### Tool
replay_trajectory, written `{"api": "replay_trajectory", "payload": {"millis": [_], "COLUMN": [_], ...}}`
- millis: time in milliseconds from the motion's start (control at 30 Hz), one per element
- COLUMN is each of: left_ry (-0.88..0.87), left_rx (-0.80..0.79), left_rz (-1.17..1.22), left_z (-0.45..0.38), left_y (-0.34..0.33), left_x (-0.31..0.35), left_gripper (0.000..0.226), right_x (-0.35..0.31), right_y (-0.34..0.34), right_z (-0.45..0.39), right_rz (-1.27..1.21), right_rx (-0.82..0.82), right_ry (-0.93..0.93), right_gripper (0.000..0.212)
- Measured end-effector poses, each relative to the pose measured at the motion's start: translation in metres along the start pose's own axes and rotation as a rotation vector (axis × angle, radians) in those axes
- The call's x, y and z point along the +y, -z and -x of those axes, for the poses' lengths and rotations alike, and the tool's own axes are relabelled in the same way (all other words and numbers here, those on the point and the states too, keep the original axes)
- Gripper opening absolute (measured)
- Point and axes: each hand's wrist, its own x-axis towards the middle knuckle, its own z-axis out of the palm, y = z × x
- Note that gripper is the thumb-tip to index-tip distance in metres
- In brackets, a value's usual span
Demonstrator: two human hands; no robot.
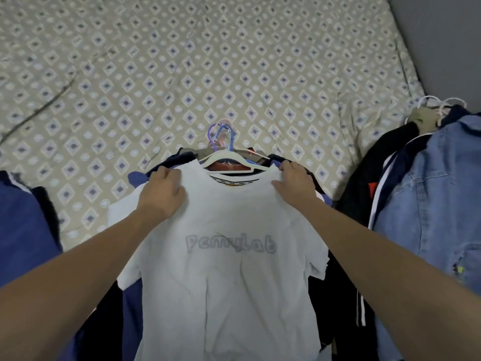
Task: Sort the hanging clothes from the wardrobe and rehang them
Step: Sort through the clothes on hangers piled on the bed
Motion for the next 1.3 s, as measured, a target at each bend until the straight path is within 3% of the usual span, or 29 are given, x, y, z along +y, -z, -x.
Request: {"api": "replay_trajectory", "payload": {"millis": [100,267,500,633,733,933,1033,1300], "left_ry": [-0.009,-0.022,-0.051,-0.142,-0.218,-0.305,-0.397,-0.683], "left_rx": [0.008,0.010,0.051,0.049,0.132,0.212,0.262,0.225], "left_rz": [-0.003,0.041,0.142,0.132,0.191,0.249,0.266,0.204], "left_z": [0.001,0.013,0.030,0.055,0.086,0.167,0.214,0.353], "left_y": [-0.002,0.008,0.061,0.103,0.130,0.180,0.209,0.288], "left_x": [0.000,0.004,0.031,0.052,0.063,0.069,0.070,0.120], "left_gripper": [0.036,0.056,0.051,0.033,0.026,0.026,0.026,0.035], "right_x": [0.001,0.000,-0.002,0.006,-0.001,-0.034,-0.054,-0.079], "right_y": [0.001,0.024,0.092,0.130,0.159,0.214,0.235,0.278], "right_z": [-0.001,0.014,0.077,0.121,0.157,0.259,0.328,0.544], "right_rz": [-0.073,-0.223,-0.296,-0.331,-0.345,-0.374,-0.350,-0.363], "right_rx": [0.085,0.042,0.081,0.164,0.195,0.286,0.408,0.603], "right_ry": [0.019,0.072,0.172,0.129,0.088,0.087,0.063,-0.169], "right_gripper": [0.022,0.016,0.017,0.019,0.022,0.035,0.040,0.036]}}
